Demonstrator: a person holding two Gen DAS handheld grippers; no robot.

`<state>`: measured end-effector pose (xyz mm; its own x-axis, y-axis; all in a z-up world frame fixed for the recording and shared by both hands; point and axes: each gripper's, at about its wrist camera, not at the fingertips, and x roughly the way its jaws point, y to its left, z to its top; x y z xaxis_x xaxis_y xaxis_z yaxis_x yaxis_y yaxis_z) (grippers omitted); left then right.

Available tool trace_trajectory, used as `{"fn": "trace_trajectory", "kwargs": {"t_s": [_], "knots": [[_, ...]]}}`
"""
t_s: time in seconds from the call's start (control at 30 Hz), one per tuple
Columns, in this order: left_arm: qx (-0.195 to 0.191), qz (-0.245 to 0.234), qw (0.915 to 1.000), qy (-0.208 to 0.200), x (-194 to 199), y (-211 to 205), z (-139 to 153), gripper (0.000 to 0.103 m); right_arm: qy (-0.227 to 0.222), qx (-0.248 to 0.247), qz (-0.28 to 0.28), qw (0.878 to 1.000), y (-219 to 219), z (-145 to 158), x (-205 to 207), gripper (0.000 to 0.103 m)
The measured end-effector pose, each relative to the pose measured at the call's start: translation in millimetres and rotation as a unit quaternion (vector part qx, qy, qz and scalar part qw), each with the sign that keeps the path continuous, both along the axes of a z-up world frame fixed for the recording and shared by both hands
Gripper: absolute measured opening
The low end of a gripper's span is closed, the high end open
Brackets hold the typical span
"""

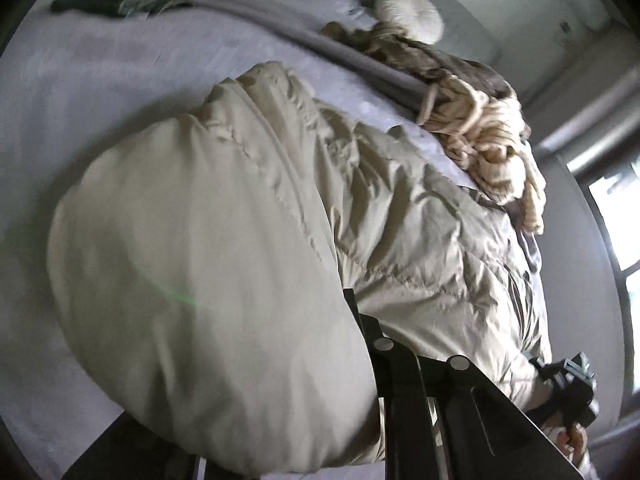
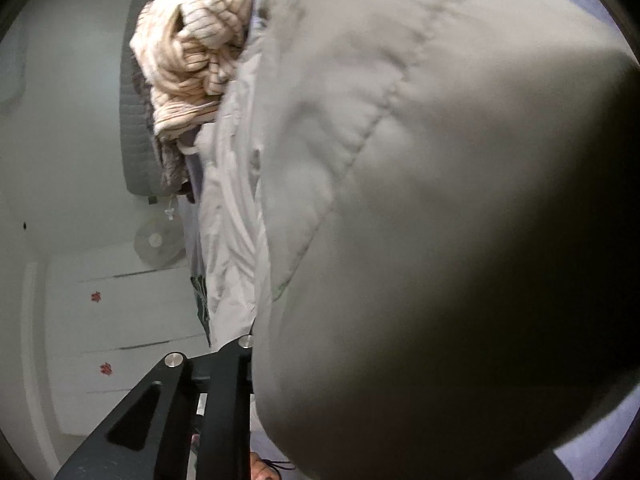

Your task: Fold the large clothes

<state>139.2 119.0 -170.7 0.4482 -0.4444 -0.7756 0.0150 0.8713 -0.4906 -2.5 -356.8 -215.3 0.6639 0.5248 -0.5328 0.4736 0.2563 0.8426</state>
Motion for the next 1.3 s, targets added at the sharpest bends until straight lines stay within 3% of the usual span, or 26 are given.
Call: {"fn": "trace_trajectory", "kwargs": {"t_s": [0.27, 0.57, 0.7, 0.77, 0.87, 1.03, 1.1, 1.17, 1.27, 1.3], "knots": [[0.009, -0.058, 0.9982, -0.014, -45, 19, 24, 0.02, 0.007, -0.033, 0.011, 0.999, 21, 23, -57, 0.022], [0.008, -0.049, 0.9979, 0.041, -154, 58, 20, 0.02, 0.036, -0.024, 0.036, 0.998, 38, 29, -140, 0.022], [0.035, -0.037, 0.9948, 0.088, -197, 69, 10, 0.024, 0.056, -0.021, 0.057, 0.997, 42, 26, -175, 0.025], [0.067, -0.024, 0.9927, 0.097, -212, 77, 11, 0.031, 0.075, -0.022, 0.064, 0.995, 42, 25, -188, 0.033], [0.091, -0.006, 0.9904, 0.105, -224, 90, 17, 0.031, 0.092, -0.035, 0.072, 0.993, 37, 30, -201, 0.041], [0.139, 0.032, 0.9866, 0.08, -240, 100, 46, 0.031, 0.104, -0.097, 0.106, 0.984, 32, 62, -213, 0.041], [0.162, 0.048, 0.9845, 0.047, -242, 102, 64, 0.031, 0.092, -0.13, 0.14, 0.977, 36, 80, -221, 0.038], [0.155, 0.053, 0.9858, 0.039, -238, 105, 70, 0.031, 0.067, -0.151, 0.175, 0.971, 42, 95, -221, 0.034], [0.161, 0.04, 0.9849, 0.052, -223, 97, 59, 0.031, 0.028, -0.157, 0.195, 0.968, 46, 111, -215, 0.028], [0.183, 0.036, 0.9805, 0.064, -217, 93, 45, 0.031, 0.03, -0.164, 0.185, 0.968, 45, 112, -212, 0.028]]}}
